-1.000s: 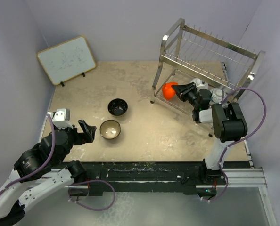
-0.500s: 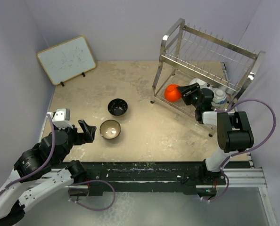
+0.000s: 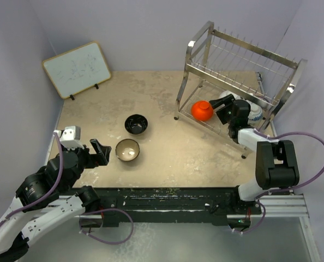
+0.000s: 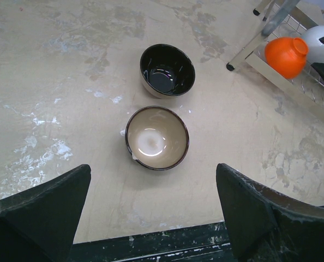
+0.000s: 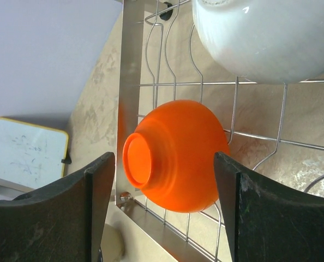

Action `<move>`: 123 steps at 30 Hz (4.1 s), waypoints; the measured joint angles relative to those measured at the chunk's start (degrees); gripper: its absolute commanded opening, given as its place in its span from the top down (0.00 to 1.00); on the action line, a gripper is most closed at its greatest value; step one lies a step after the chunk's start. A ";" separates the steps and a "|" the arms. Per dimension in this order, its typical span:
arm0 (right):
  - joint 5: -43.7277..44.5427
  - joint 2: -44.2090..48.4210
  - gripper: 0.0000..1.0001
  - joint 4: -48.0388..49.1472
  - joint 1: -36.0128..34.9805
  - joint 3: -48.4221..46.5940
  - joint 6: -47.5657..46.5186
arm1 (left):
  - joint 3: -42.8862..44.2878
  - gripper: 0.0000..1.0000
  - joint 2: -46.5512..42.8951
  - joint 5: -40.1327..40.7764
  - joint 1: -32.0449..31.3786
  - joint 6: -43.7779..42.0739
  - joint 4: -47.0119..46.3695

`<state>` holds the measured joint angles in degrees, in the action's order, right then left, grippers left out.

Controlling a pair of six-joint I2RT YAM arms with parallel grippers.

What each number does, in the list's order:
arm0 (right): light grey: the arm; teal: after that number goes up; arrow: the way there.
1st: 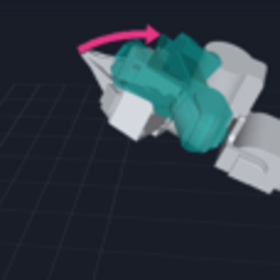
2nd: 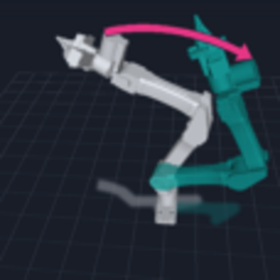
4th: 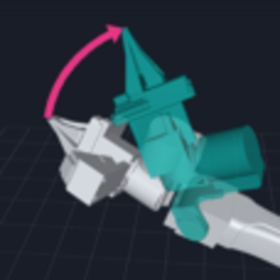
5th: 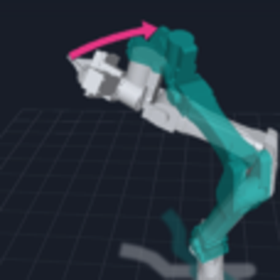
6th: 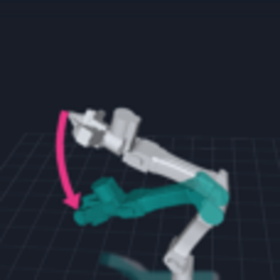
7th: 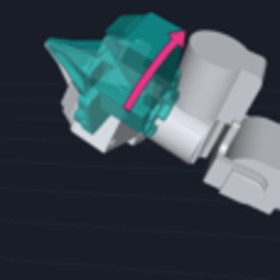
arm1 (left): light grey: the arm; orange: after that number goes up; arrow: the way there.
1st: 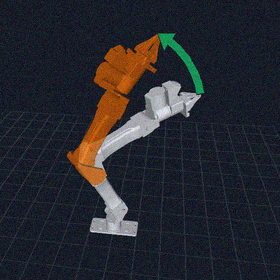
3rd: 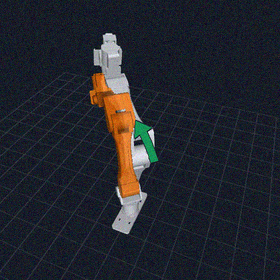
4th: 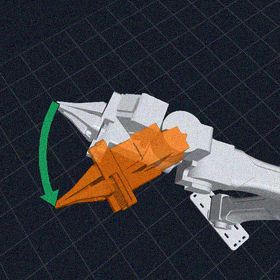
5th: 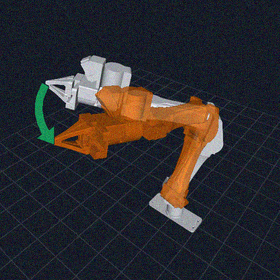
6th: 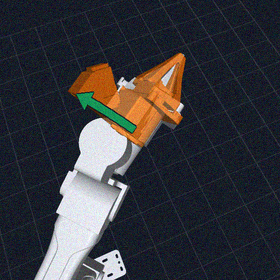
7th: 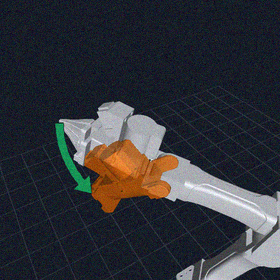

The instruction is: Load the bowls into the dish rack

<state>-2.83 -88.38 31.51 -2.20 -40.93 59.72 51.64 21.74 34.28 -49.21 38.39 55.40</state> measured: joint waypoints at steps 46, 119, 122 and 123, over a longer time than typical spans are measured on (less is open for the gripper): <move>-20.79 -13.66 0.26 22.84 -1.97 -1.51 0.76 | 0.00 0.01 0.92 0.00 0.00 0.00 0.00; -11.37 -27.45 0.28 5.20 -3.43 -30.99 -19.54 | 0.00 0.01 2.45 0.02 0.00 0.00 0.00; -11.28 -27.96 0.27 4.76 -3.48 -31.17 -20.59 | 0.00 0.01 2.45 0.02 0.00 0.00 0.00; -11.37 -27.96 0.27 4.92 -3.48 -30.95 -20.96 | 0.00 0.01 2.45 0.02 0.00 0.00 0.00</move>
<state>-14.20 -116.33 36.42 -5.67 -71.88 38.76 51.64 24.18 34.30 -49.21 38.39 55.40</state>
